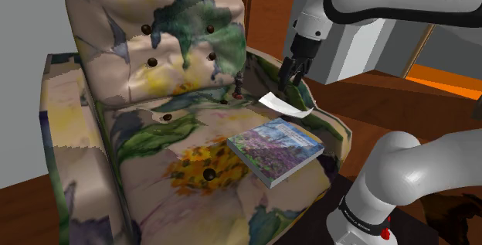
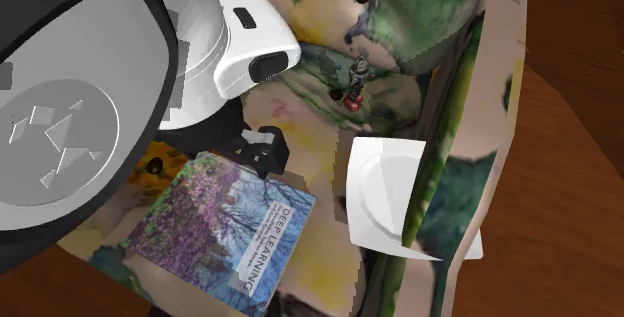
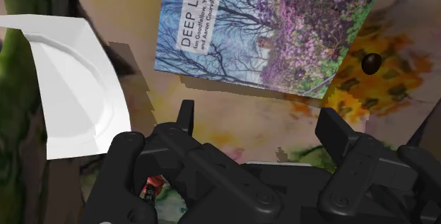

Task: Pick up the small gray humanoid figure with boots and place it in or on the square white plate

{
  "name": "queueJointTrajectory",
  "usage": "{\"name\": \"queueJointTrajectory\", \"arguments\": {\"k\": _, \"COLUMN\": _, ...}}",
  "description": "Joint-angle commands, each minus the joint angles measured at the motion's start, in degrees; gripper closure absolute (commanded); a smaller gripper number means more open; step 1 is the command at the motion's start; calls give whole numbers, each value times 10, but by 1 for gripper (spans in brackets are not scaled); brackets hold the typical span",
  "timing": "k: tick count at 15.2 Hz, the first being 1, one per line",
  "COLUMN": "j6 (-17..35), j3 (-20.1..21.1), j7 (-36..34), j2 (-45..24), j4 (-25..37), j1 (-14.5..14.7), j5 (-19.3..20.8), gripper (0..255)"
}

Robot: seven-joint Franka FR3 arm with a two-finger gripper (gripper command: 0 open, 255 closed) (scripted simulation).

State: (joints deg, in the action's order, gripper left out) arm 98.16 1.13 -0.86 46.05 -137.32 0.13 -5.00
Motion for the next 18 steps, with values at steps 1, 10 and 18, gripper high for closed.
{"name": "queueJointTrajectory", "arguments": {"k": 1, "j6": 0, "j3": 0, "j7": 0, "j2": 0, "j4": 0, "j1": 0, "j5": 0, "gripper": 0}}
{"name": "queueJointTrajectory", "arguments": {"k": 10, "j6": 160, "j3": -14, "j7": -12, "j2": -158, "j4": 40, "j1": -27, "j5": 5, "gripper": 0}}
{"name": "queueJointTrajectory", "arguments": {"k": 18, "j6": 265, "j3": -31, "j7": -23, "j2": -309, "j4": 122, "j1": -46, "j5": 2, "gripper": 0}}
